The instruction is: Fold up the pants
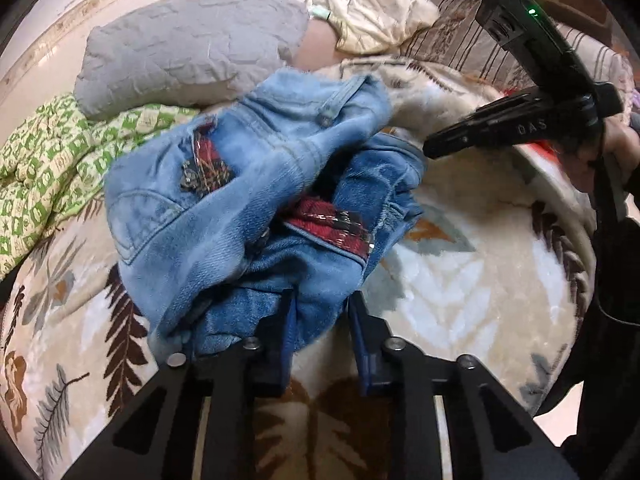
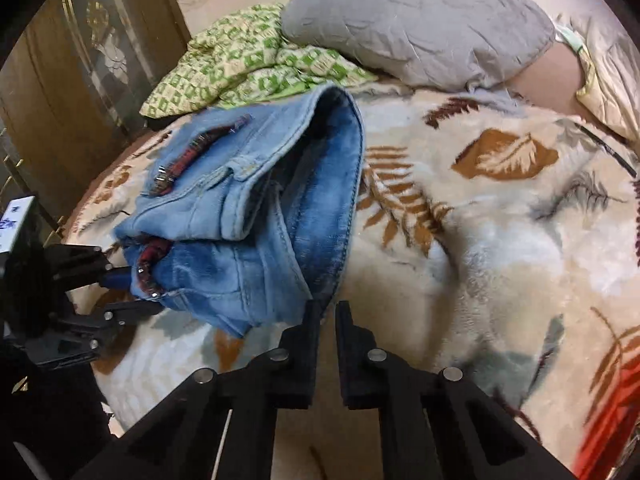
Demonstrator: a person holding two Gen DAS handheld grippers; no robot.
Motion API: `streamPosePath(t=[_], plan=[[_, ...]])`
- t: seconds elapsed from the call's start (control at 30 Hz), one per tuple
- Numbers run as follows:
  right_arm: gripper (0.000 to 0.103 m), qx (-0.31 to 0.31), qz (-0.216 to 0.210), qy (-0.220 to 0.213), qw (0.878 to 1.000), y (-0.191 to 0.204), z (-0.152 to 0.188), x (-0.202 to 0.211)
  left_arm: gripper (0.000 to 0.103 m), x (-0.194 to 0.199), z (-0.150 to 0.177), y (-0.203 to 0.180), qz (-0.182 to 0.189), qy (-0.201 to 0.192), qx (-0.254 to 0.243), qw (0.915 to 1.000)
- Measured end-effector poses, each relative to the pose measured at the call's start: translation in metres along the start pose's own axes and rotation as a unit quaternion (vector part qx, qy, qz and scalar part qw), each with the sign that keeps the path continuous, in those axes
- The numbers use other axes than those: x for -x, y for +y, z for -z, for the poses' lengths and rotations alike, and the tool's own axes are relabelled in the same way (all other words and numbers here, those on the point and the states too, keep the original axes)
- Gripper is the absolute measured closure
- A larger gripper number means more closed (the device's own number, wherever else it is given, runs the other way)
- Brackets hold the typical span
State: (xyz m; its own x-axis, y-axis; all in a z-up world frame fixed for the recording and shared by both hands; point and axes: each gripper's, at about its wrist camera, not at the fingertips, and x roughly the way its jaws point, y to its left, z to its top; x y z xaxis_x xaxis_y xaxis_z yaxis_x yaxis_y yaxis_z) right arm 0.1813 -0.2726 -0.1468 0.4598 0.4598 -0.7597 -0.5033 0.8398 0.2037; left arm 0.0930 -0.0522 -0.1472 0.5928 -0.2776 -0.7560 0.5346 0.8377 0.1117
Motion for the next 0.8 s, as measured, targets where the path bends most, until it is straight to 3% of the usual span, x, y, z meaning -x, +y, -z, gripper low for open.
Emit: streamPosePath(t=[0.03,0.1,0.13,0.17,0.2,0.23,0.27,0.37,0.47,0.6,0.7,0.8], plan=[[0.094,-0.007,0.005,-0.013,1.0,-0.001,-0.002,0.008,0.046,0.009,0.001,0.0,0.011,-0.005,0.004,0.9999],[0.089,-0.02,0.004,-0.023,1.0,-0.005,-0.007,0.021,0.016,0.034,0.003,0.005,0.015,-0.032,0.012,0.9993],[0.084,-0.025,0.004,-0.024,0.999,-0.005,-0.01,0.026,0.014,0.046,0.003,0.01,0.002,-0.048,0.017,0.9987],[0.062,-0.03,0.012,-0.025,0.999,-0.005,-0.016,0.031,0.014,0.056,0.0,0.021,-0.012,-0.058,0.027,0.9979],[0.023,-0.032,0.016,-0.027,0.999,-0.004,-0.02,0.033,0.013,0.061,-0.003,0.033,-0.02,-0.06,0.042,0.9971],[0.009,-0.04,0.02,-0.037,0.998,-0.002,-0.026,0.038,0.011,0.065,-0.006,0.047,-0.027,-0.062,0.062,0.9958],[0.004,-0.049,0.015,-0.058,0.997,0.0,-0.032,0.044,0.009,0.067,-0.009,0.061,-0.035,-0.064,0.083,0.9938],[0.004,-0.067,-0.015,-0.094,0.993,0.004,-0.053,0.051,0.008,0.063,-0.023,0.114,-0.058,-0.055,0.172,0.9818],[0.004,-0.1,-0.036,-0.098,0.989,0.007,-0.076,0.044,0.008,0.044,-0.04,0.159,-0.022,-0.04,0.256,0.9657],[0.006,-0.146,-0.057,-0.067,0.985,0.004,-0.107,0.014,0.008,-0.005,-0.067,0.204,0.033,-0.006,0.331,0.943],[0.018,-0.183,-0.07,-0.032,0.98,-0.008,-0.126,-0.018,0.008,-0.044,-0.071,0.226,0.047,0.018,0.373,0.9266],[0.021,-0.214,-0.08,0.006,0.974,-0.015,-0.136,-0.052,0.008,-0.071,-0.069,0.237,0.066,0.037,0.404,0.9117]])
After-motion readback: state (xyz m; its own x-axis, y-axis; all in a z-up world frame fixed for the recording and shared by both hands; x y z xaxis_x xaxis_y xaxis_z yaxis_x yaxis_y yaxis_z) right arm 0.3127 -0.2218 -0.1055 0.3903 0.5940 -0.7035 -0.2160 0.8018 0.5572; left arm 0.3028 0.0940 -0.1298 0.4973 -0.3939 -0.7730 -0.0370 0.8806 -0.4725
